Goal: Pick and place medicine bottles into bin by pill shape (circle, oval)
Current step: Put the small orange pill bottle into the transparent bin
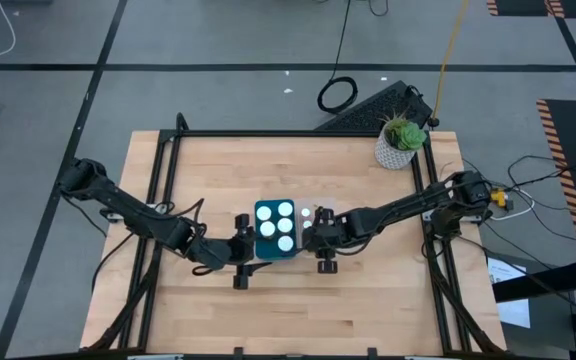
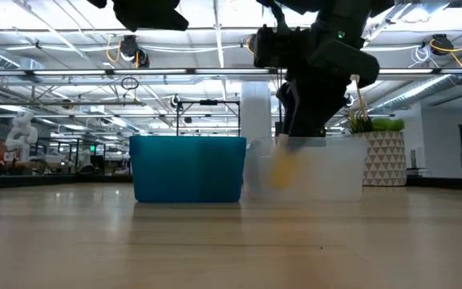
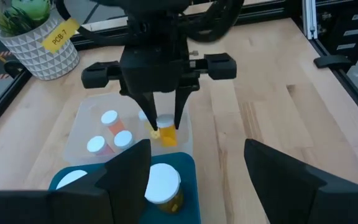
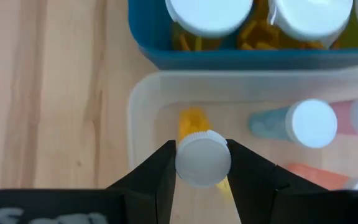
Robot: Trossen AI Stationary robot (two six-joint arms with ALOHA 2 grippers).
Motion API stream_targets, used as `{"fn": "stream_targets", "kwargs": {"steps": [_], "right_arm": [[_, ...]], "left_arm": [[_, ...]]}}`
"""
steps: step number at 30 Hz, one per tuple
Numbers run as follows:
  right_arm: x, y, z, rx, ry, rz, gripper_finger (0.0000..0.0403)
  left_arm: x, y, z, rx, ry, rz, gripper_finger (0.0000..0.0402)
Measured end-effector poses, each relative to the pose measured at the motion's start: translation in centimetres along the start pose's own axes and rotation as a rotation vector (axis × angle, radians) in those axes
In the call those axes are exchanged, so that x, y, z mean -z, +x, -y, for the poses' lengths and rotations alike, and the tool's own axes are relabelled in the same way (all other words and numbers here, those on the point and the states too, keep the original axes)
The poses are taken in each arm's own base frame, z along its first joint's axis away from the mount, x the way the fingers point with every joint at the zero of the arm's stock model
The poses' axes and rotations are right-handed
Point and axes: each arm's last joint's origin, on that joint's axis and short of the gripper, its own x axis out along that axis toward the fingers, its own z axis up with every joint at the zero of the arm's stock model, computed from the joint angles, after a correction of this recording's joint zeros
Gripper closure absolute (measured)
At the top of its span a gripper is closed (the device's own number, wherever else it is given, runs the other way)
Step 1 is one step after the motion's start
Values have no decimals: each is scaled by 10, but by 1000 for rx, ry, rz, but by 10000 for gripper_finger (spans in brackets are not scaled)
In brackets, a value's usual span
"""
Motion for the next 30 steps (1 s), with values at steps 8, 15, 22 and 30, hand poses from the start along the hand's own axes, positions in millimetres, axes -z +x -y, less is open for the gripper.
{"fn": "stream_targets", "kwargs": {"steps": [8, 15, 22, 30], "right_arm": [[-1, 0, 0, 0, -23, 8, 276], [-1, 0, 0, 6, -24, 12, 254], [-5, -1, 0, 1, -30, 49, 246], [-5, -3, 1, 49, -32, 59, 245]], "left_arm": [[0, 0, 0, 0, 7, 3, 142], [0, 0, 0, 0, 9, 4, 142], [0, 0, 0, 1, 8, 4, 142], [0, 0, 0, 1, 8, 4, 142]]}}
